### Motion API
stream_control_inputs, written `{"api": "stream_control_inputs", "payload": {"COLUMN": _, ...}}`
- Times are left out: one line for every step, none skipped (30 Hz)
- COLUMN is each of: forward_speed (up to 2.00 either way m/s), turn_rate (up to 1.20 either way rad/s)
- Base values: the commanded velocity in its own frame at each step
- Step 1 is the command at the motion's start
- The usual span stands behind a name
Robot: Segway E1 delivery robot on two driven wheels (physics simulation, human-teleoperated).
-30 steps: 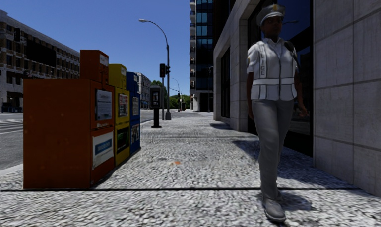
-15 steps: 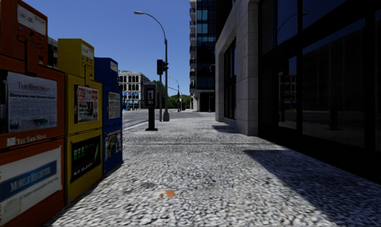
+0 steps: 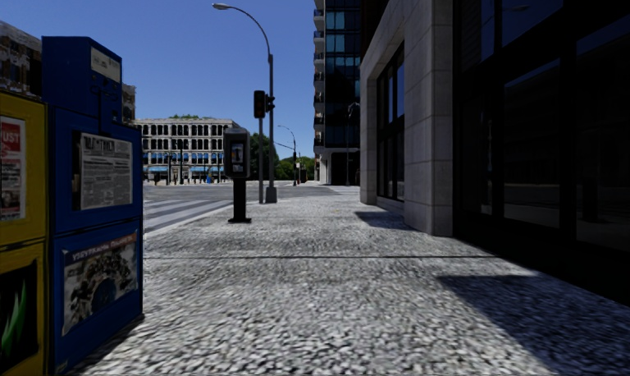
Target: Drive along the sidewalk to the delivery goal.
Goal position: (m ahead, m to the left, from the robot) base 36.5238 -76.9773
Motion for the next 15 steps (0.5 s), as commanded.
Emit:
{"api": "stream_control_inputs", "payload": {"forward_speed": 2.0, "turn_rate": 0.0}}
{"api": "stream_control_inputs", "payload": {"forward_speed": 2.0, "turn_rate": 0.0}}
{"api": "stream_control_inputs", "payload": {"forward_speed": 2.0, "turn_rate": 0.0}}
{"api": "stream_control_inputs", "payload": {"forward_speed": 2.0, "turn_rate": 0.0}}
{"api": "stream_control_inputs", "payload": {"forward_speed": 2.0, "turn_rate": 0.0}}
{"api": "stream_control_inputs", "payload": {"forward_speed": 2.0, "turn_rate": 0.0}}
{"api": "stream_control_inputs", "payload": {"forward_speed": 2.0, "turn_rate": 0.0}}
{"api": "stream_control_inputs", "payload": {"forward_speed": 2.0, "turn_rate": 0.0}}
{"api": "stream_control_inputs", "payload": {"forward_speed": 2.0, "turn_rate": 0.0}}
{"api": "stream_control_inputs", "payload": {"forward_speed": 2.0, "turn_rate": 0.0}}
{"api": "stream_control_inputs", "payload": {"forward_speed": 2.0, "turn_rate": 0.0}}
{"api": "stream_control_inputs", "payload": {"forward_speed": 2.0, "turn_rate": 0.0}}
{"api": "stream_control_inputs", "payload": {"forward_speed": 2.0, "turn_rate": 0.0}}
{"api": "stream_control_inputs", "payload": {"forward_speed": 2.0, "turn_rate": 0.0}}
{"api": "stream_control_inputs", "payload": {"forward_speed": 2.0, "turn_rate": 0.0}}
